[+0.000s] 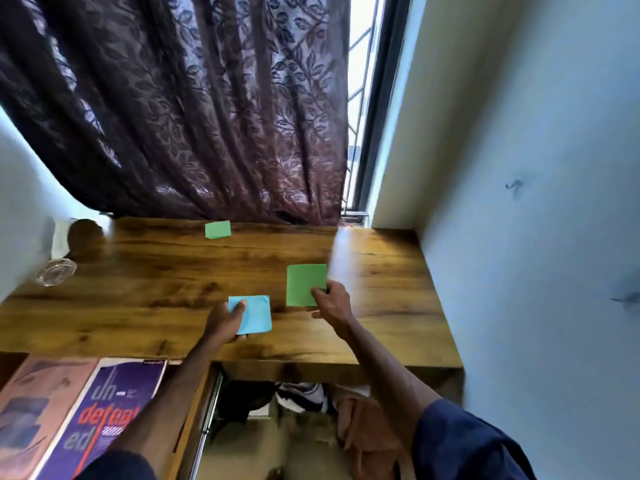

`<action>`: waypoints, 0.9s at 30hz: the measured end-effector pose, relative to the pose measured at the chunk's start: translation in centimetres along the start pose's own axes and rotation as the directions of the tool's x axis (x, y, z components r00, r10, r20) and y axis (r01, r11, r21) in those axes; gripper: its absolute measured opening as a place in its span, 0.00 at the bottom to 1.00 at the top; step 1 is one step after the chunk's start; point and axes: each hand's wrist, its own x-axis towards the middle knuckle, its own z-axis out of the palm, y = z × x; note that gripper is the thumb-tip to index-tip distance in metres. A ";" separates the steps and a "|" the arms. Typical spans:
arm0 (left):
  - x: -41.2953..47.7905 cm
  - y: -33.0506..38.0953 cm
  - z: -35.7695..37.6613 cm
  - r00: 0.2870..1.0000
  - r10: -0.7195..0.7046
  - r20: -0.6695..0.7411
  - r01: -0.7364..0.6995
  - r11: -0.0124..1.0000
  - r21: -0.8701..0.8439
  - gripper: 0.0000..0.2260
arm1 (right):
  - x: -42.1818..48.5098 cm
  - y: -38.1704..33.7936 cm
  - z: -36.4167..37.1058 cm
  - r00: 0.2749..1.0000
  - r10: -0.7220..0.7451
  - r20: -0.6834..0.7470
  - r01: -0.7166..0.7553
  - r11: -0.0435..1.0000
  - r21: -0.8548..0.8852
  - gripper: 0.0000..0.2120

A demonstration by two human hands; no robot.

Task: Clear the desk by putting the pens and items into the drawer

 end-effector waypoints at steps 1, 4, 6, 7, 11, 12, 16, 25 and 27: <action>-0.9 -0.4 0.2 1.000 -0.001 0.006 0.002 1.000 -0.030 0.16 | -1.1 0.1 -0.3 1.000 0.011 0.019 -0.011 1.000 0.019 0.14; -3.5 -1.3 0.5 0.999 -0.031 0.020 0.033 0.993 -0.114 0.15 | -3.7 0.6 0.0 0.997 0.047 0.059 -0.051 0.997 0.058 0.14; -5.5 -2.3 0.2 0.998 -0.062 0.034 0.067 0.981 -0.180 0.12 | -5.1 1.9 1.2 0.994 0.082 0.075 -0.088 0.993 0.083 0.13; -6.4 -2.6 0.1 0.996 -0.074 0.049 0.082 0.974 -0.209 0.11 | -5.5 2.7 1.9 0.993 0.092 0.080 -0.099 0.991 0.087 0.13; -9.9 -5.7 -2.3 0.988 -0.106 0.114 0.133 0.953 -0.272 0.05 | -8.6 5.5 6.3 0.981 0.159 0.115 -0.170 0.981 0.090 0.10; -10.4 -6.6 -2.9 0.987 -0.111 0.116 0.139 0.952 -0.271 0.06 | -9.5 5.9 7.3 0.974 0.180 0.138 -0.195 0.976 0.097 0.10; -11.3 -12.0 -6.5 0.979 -0.165 0.122 0.191 0.947 -0.256 0.11 | -13.1 6.7 12.0 0.958 0.183 0.221 -0.207 0.974 0.092 0.13; -11.4 -22.2 -14.8 0.966 -0.189 0.178 0.214 0.968 -0.131 0.11 | -18.9 8.6 23.8 0.944 0.260 0.203 -0.288 0.950 0.121 0.10; -10.9 -24.7 -16.5 0.964 -0.184 0.191 0.207 0.972 -0.109 0.11 | -20.2 9.0 26.7 0.945 0.277 0.175 -0.306 0.938 0.163 0.11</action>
